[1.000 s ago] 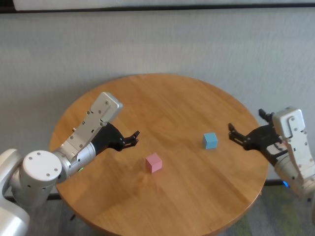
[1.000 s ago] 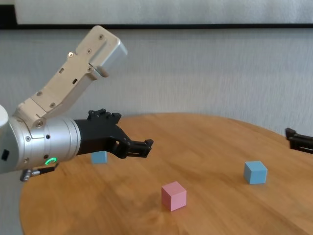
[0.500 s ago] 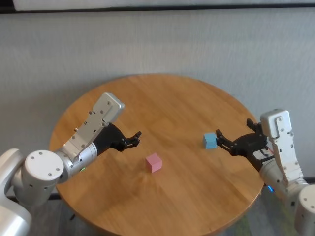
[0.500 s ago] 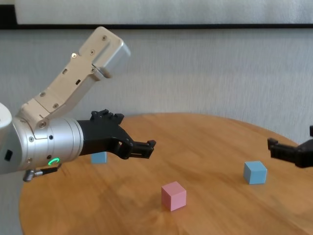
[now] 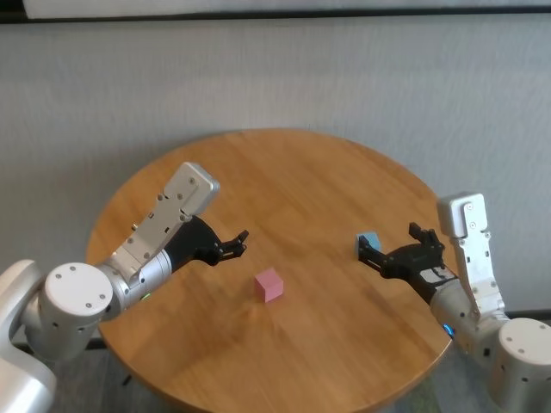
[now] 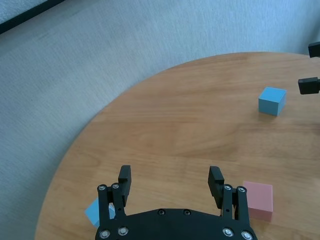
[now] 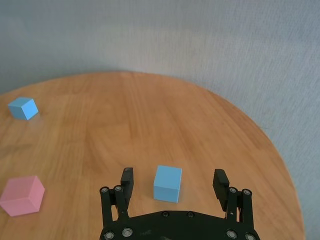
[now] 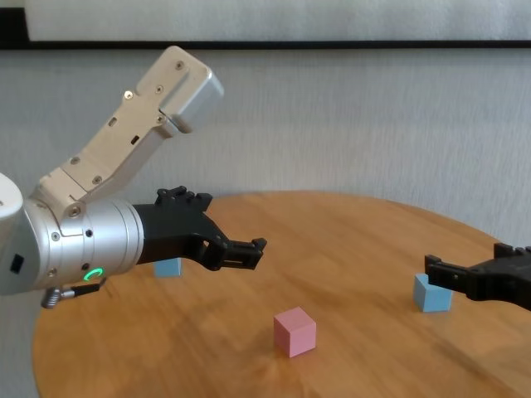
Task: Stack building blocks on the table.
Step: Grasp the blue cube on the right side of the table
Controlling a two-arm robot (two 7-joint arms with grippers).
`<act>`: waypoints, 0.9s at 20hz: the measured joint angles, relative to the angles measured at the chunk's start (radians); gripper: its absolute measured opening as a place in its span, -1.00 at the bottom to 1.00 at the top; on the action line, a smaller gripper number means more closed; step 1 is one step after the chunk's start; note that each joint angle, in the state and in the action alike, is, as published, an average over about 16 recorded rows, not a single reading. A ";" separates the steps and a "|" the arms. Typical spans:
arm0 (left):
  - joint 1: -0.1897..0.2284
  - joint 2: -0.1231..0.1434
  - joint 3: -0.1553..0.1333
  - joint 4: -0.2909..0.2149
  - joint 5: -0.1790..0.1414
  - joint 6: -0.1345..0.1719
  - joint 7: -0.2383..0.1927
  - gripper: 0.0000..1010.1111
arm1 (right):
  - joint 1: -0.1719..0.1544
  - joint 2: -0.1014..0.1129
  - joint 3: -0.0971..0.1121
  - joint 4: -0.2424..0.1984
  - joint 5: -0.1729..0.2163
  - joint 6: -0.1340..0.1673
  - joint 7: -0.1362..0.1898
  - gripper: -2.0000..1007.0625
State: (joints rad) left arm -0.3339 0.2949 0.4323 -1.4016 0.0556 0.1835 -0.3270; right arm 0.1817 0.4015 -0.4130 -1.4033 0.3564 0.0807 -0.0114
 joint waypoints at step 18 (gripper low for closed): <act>-0.001 -0.001 0.002 0.002 0.000 -0.001 -0.001 0.98 | 0.055 -0.102 0.004 0.108 -0.040 -0.003 0.000 1.00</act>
State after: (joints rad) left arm -0.3353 0.2938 0.4340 -1.3998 0.0556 0.1826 -0.3280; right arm 0.2363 0.2995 -0.4094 -1.2950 0.3165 0.0782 -0.0114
